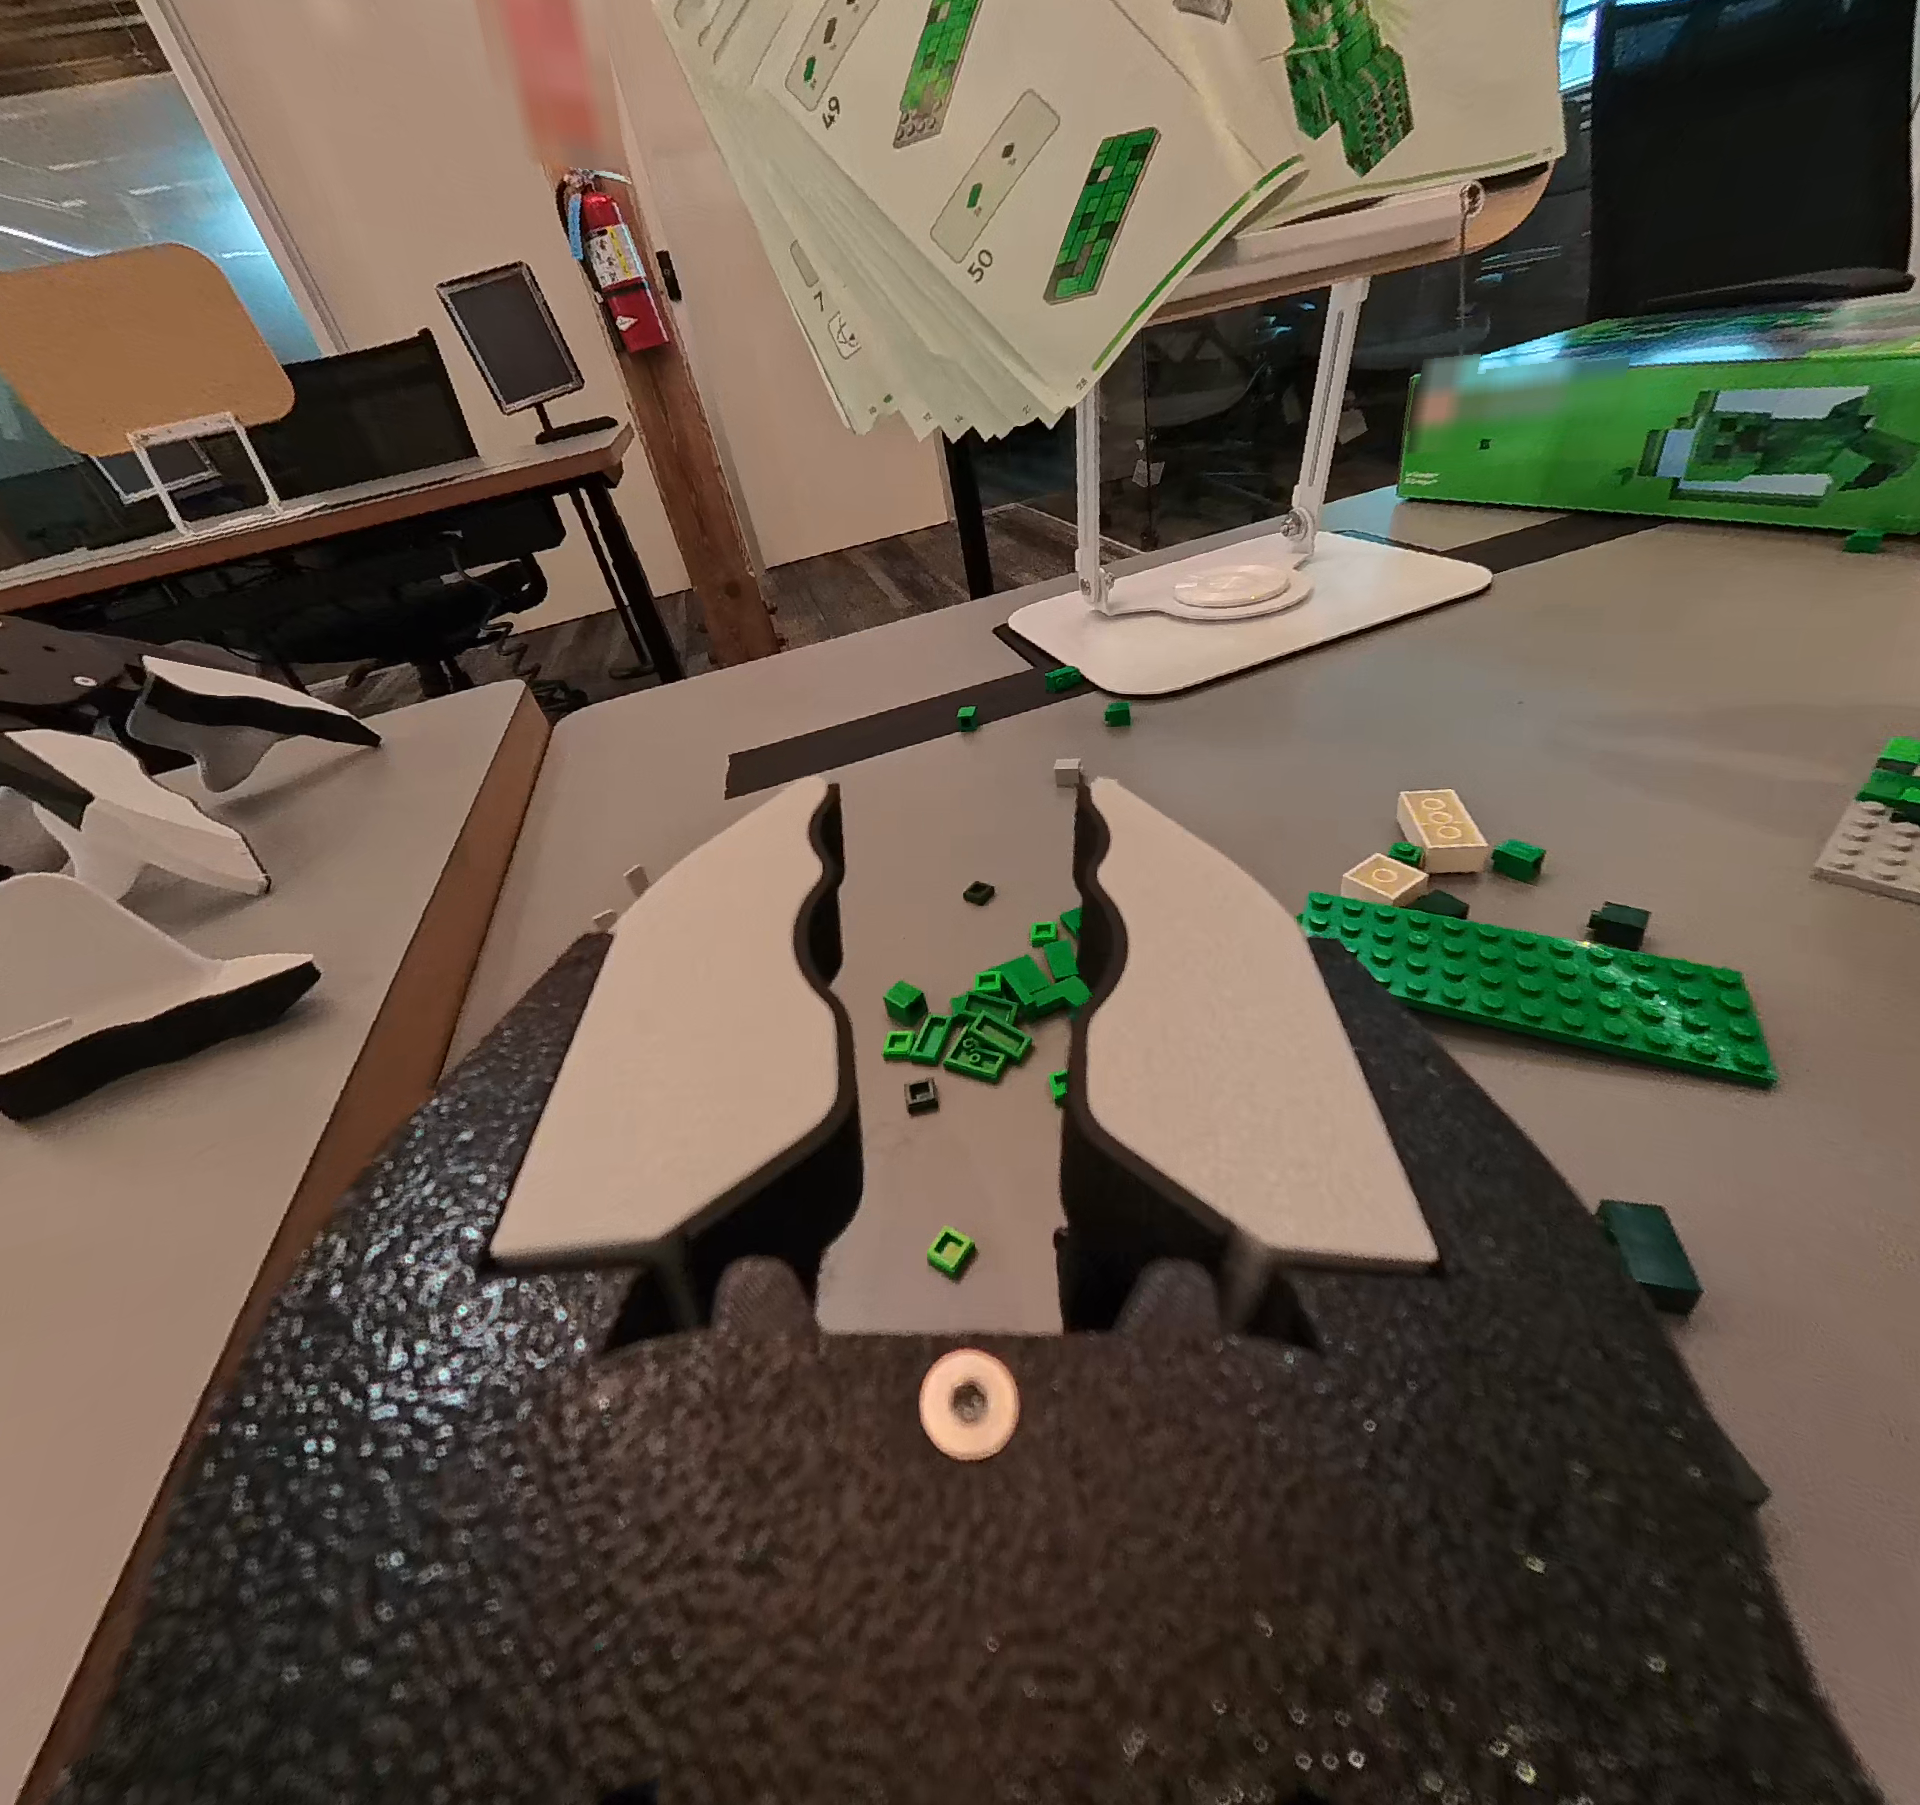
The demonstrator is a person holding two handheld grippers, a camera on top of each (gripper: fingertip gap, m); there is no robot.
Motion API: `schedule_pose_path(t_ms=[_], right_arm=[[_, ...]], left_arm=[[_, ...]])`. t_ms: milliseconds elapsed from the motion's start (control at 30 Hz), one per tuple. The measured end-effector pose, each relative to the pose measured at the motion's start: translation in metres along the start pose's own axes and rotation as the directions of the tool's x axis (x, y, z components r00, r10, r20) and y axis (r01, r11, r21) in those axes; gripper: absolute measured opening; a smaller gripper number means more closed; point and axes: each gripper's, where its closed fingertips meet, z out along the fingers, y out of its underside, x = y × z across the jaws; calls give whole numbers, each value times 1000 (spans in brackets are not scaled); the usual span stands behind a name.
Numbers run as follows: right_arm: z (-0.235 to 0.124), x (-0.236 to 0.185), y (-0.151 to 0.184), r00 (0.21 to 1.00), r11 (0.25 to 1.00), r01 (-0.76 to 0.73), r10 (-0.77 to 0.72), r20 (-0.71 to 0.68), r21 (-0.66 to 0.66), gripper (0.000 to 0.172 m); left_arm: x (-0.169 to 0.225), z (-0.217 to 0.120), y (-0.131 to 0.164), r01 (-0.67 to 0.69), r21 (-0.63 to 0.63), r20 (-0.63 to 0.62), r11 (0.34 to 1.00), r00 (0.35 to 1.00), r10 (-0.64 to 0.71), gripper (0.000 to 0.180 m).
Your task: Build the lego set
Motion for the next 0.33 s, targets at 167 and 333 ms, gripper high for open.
schedule_pose_path(t_ms=[167, 333], right_arm=[[-1, -4, -2, 999, 999, 47, -47, 6, 5, 11], [-6, 6, -8, 993, 994, 112, -111, -24, 21, 11]], left_arm=[[0, 0, -1, 2, 2, 1, 1000, 1000, -2, 42], [0, 0, 0, 2, 3, 1, 1000, 1000, -2, 42]])
